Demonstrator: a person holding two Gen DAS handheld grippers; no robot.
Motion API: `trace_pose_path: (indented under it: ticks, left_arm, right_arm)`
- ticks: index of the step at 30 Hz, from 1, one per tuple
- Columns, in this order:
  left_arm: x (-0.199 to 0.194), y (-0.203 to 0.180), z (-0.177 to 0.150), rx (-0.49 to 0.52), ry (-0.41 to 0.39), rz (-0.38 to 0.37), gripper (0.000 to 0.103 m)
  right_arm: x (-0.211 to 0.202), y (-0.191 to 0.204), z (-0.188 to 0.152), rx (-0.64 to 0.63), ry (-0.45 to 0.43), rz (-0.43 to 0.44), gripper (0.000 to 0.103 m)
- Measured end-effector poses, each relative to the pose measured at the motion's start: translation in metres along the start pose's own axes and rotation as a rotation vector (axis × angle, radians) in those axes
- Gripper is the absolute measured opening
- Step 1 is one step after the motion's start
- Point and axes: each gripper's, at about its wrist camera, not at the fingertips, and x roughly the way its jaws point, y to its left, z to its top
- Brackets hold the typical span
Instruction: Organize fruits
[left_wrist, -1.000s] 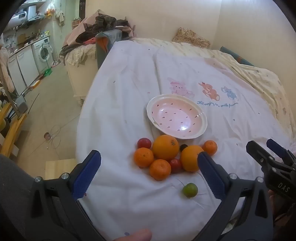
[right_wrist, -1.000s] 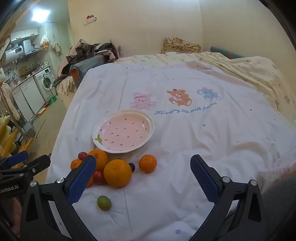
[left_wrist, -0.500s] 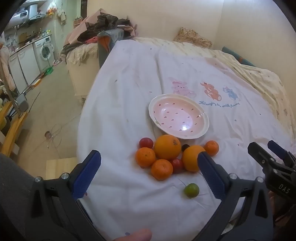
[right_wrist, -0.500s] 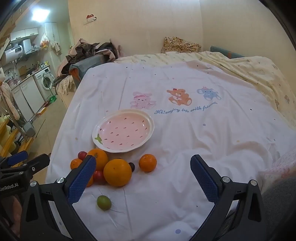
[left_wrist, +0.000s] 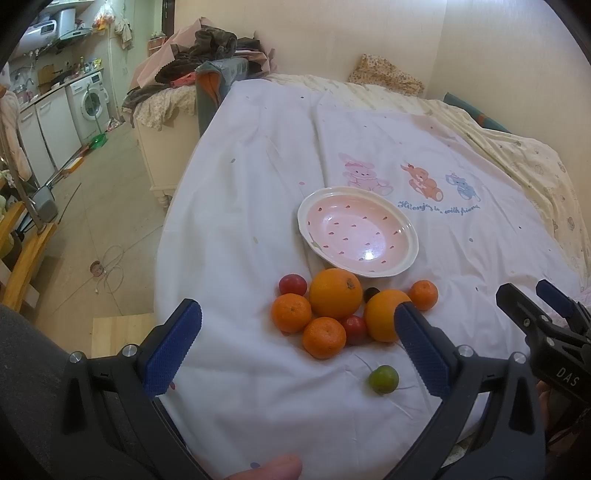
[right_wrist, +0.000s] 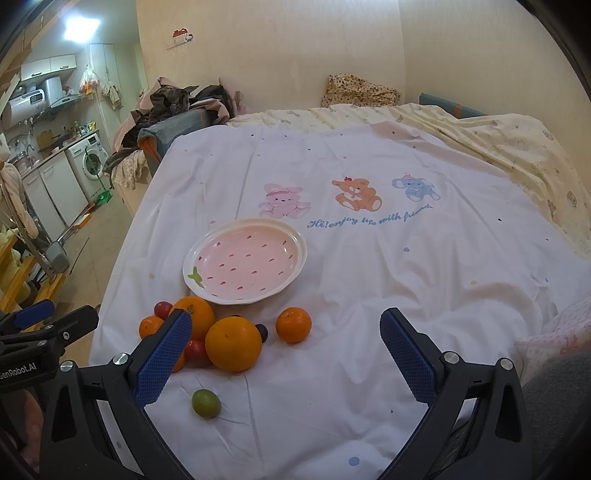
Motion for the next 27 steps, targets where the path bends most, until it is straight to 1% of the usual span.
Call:
trace_pose_path:
  ticks: [27]
  left_arm:
    - [-0.0011,0.0012,-0.0001,0.000,-0.001,0.003,0.103]
  right_arm:
    - [-0.0058,-0.0003,0.0025,-0.001,-0.004,-0.005,0.103]
